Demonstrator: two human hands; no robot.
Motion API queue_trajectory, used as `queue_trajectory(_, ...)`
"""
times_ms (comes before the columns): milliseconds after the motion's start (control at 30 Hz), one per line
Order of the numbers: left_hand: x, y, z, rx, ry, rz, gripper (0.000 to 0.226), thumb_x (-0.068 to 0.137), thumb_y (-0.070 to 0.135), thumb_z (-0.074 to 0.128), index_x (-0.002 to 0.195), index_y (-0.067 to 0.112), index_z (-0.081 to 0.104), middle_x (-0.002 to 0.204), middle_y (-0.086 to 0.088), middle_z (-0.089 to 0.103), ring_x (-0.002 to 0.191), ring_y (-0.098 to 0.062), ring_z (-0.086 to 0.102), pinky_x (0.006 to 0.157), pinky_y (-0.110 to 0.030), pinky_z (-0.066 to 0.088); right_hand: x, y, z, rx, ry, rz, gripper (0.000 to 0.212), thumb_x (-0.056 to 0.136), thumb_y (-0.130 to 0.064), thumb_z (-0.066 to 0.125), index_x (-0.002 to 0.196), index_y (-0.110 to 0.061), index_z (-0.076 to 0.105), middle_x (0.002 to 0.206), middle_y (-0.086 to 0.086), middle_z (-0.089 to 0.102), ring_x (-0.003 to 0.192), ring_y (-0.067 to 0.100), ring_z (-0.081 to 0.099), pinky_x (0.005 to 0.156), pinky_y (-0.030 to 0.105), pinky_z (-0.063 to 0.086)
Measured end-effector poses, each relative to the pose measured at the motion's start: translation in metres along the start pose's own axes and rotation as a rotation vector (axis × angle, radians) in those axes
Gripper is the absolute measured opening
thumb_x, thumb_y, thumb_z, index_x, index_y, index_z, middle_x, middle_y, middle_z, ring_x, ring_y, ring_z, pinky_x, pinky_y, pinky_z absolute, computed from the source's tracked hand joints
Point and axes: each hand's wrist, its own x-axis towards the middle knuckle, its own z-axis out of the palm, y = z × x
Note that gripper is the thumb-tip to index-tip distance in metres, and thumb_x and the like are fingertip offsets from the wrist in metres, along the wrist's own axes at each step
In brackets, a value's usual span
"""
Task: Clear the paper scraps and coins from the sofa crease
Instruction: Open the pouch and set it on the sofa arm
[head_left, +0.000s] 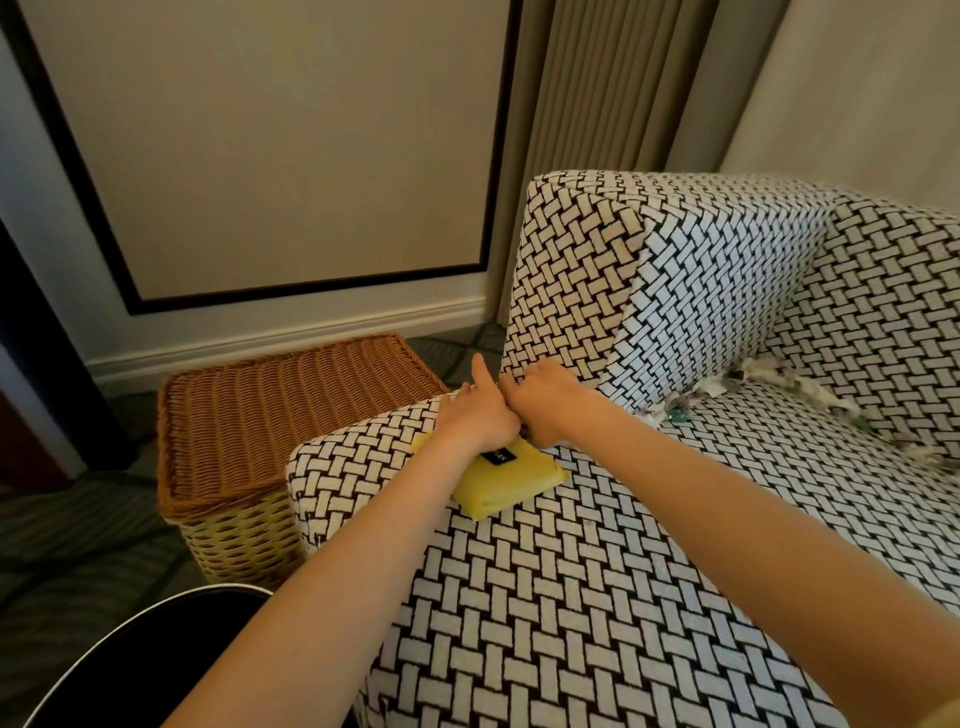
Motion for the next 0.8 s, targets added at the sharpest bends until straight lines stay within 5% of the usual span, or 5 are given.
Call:
queue_trajectory(167, 0.000, 0.004, -0.004, -0.030, 0.012, 0.022, 0.076, 0.090, 0.024, 0.045, 0.148, 0.009, -0.002, 0.143, -0.015, 0.041, 0.128, -0.031, 0.043, 0.106, -0.044, 0.034, -0.019, -0.003, 0.003, -0.023, -0.046, 0.031, 0.073, 0.087, -0.032, 0.056, 0.142, -0.003, 0.019, 0.130, 0.012, 0.049, 0.122, 0.026, 0.043, 0.103, 0.032, 0.031)
queue_trajectory(333, -0.002, 0.018, -0.011, -0.213, -0.035, 0.061, 0.042, 0.089, 0.008, 0.043, 0.127, 0.005, 0.024, 0.117, -0.018, 0.053, 0.095, -0.027, 0.055, 0.068, -0.034, 0.040, -0.035, -0.006, 0.019, -0.004, -0.003, 0.060, 0.060, 0.091, -0.021, 0.049, 0.143, -0.004, 0.024, 0.135, 0.010, 0.044, 0.126, 0.027, 0.037, 0.107, 0.034, 0.026)
queue_trajectory(500, -0.008, 0.035, -0.012, -0.137, -0.163, 0.073, 0.048, 0.092, 0.010, 0.042, 0.135, 0.000, 0.022, 0.130, -0.021, 0.047, 0.121, -0.033, 0.046, 0.091, -0.040, 0.041, -0.052, -0.007, 0.023, -0.003, 0.054, 0.052, 0.053, 0.093, -0.019, 0.046, 0.141, -0.003, 0.029, 0.137, 0.010, 0.043, 0.128, 0.028, 0.036, 0.108, 0.035, 0.025)
queue_trajectory(633, -0.008, 0.041, -0.003, 0.139, -0.173, 0.183, 0.045, 0.090, 0.014, 0.043, 0.132, 0.006, 0.029, 0.118, -0.017, 0.055, 0.106, -0.032, 0.054, 0.074, -0.035, 0.039, -0.068, -0.004, 0.033, 0.263, 0.143, 0.136, 0.053, 0.092, -0.014, 0.040, 0.140, 0.001, 0.022, 0.131, 0.013, 0.049, 0.126, 0.027, 0.037, 0.103, 0.033, 0.031)
queue_trajectory(800, -0.016, 0.046, 0.005, 0.231, -0.171, 0.279, 0.063, 0.089, 0.011, 0.045, 0.144, 0.011, 0.014, 0.111, -0.012, 0.054, 0.091, -0.023, 0.052, 0.070, -0.030, 0.037, -0.090, -0.007, 0.056, 0.727, 0.374, 0.329, 0.032, 0.094, -0.020, 0.039, 0.125, -0.014, 0.045, 0.104, 0.007, 0.059, 0.103, 0.023, 0.047, 0.084, 0.031, 0.039)
